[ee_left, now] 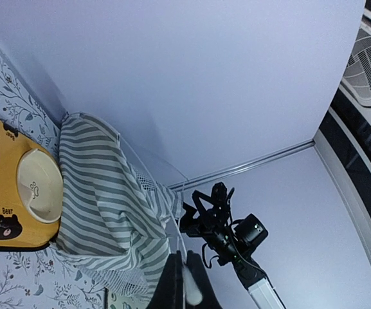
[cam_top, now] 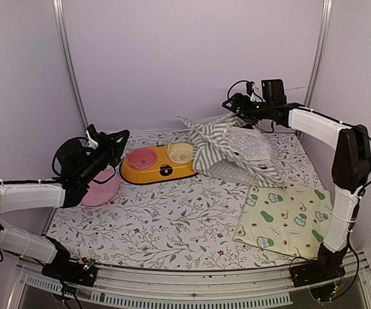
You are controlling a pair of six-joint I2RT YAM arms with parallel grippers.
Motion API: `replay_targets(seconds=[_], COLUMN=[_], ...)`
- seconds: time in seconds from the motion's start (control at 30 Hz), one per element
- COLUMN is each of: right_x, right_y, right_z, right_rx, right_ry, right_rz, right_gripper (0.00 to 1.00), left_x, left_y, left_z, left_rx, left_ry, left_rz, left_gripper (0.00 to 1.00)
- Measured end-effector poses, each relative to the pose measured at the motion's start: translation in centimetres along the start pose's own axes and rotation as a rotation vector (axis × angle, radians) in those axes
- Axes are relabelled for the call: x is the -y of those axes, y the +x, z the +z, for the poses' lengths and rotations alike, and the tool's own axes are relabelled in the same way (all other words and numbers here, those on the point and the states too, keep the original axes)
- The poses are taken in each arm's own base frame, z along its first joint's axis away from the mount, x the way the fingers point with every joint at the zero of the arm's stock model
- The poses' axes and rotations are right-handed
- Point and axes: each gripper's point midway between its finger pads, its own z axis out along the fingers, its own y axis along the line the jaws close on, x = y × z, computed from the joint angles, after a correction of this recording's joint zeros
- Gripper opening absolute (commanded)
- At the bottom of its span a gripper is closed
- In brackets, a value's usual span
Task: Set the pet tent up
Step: Pick up the tent pole from the tent, then pass from the left arm to the right
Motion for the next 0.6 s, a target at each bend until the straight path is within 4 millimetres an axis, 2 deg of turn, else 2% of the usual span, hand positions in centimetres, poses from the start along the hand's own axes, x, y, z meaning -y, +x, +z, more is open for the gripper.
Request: replay_targets(seconds=[0.1, 0.23, 0.3, 0.4, 0.5, 0.6], right_x=[-0.6, -2.4, -3.4, -4.5, -5.1, -5.4], right_y=[2.1, 3.1, 3.5, 4.5, 6.0, 7.5], right_z=[-2.5, -6.5, -8.8, -11.5, -13.2, -13.7], right_rx=[-0.045, -0.047, -0.033, -0.022, -0.03, -0.055], right_ry=[0.011, -0.015, -0.034, -0.07, -0.098, -0.12], right_rz=[0.013, 0.023, 0.027, 0.045, 0.07, 0.1], right_gripper=[0.93, 0.94, 0.99, 1.0, 1.0, 1.0], left_x=[-0.4, -0.7, -0.6, -0.1, 0.5, 0.5], left_y=[0.4, 1.0, 1.8, 2.9, 3.1, 3.2], left_z=[0.5, 1.0, 1.3, 1.5, 1.5, 1.5], left_rx=[0.045, 0.079, 0.07, 0.048, 0.044, 0.04], left_ry=[-0.01, -0.015, -0.008, 0.013, 0.036, 0.037], left_rz=[-0.001, -0.007, -0.011, -0.019, -0.022, -0.019], left_gripper=[0.0, 0.0, 0.0, 0.0, 0.0, 0.0])
